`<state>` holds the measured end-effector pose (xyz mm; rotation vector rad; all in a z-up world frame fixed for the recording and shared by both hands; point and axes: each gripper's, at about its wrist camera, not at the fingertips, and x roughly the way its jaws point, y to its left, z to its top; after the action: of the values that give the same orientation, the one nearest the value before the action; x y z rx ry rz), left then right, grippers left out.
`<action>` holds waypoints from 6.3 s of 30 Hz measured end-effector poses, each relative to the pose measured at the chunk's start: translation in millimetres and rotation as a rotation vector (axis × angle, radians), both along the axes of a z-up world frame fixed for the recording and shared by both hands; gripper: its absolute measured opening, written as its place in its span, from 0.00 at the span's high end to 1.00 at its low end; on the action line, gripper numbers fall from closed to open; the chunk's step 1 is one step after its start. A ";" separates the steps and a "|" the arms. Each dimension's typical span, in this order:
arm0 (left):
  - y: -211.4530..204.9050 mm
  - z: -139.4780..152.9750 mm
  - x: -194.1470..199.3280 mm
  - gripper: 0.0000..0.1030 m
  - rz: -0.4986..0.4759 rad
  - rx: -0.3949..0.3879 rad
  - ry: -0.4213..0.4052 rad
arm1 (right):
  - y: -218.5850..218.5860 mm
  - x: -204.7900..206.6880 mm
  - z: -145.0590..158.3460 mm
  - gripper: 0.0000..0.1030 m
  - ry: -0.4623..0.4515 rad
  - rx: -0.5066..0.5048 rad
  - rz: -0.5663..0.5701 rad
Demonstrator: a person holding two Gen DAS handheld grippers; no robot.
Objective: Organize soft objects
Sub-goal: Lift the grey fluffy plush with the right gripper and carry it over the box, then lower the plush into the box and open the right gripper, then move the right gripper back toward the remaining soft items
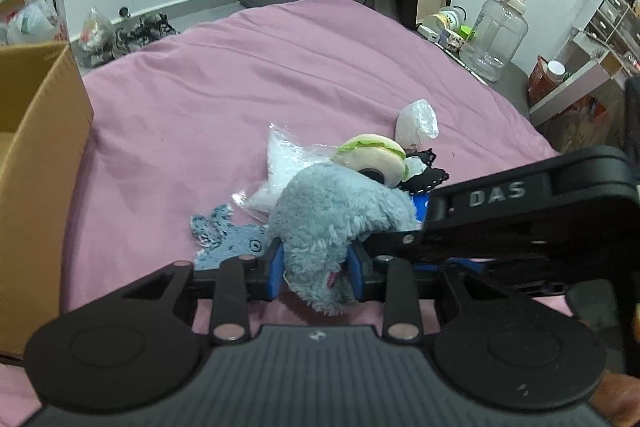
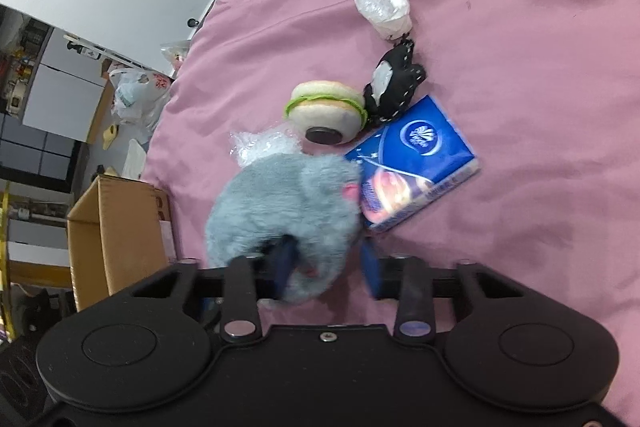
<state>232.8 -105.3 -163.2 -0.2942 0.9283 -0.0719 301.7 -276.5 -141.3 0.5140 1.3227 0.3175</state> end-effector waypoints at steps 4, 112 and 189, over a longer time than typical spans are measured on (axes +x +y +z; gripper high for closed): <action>5.8 7.0 -4.3 0.74 0.032 -0.024 -0.008 | 5.7 -9.9 12.9 0.81 -0.069 -0.008 0.010; 217.4 155.8 -110.8 0.22 0.443 0.094 -0.122 | 136.3 -90.1 153.1 0.00 -0.461 -0.082 0.222; 25.5 -35.0 28.8 0.24 0.188 0.142 0.258 | 4.7 15.6 24.6 0.00 -0.190 -0.267 0.121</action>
<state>261.6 -79.9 -198.3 -0.2614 1.1507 0.2087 317.2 -271.7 -116.7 0.1749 1.1904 0.2765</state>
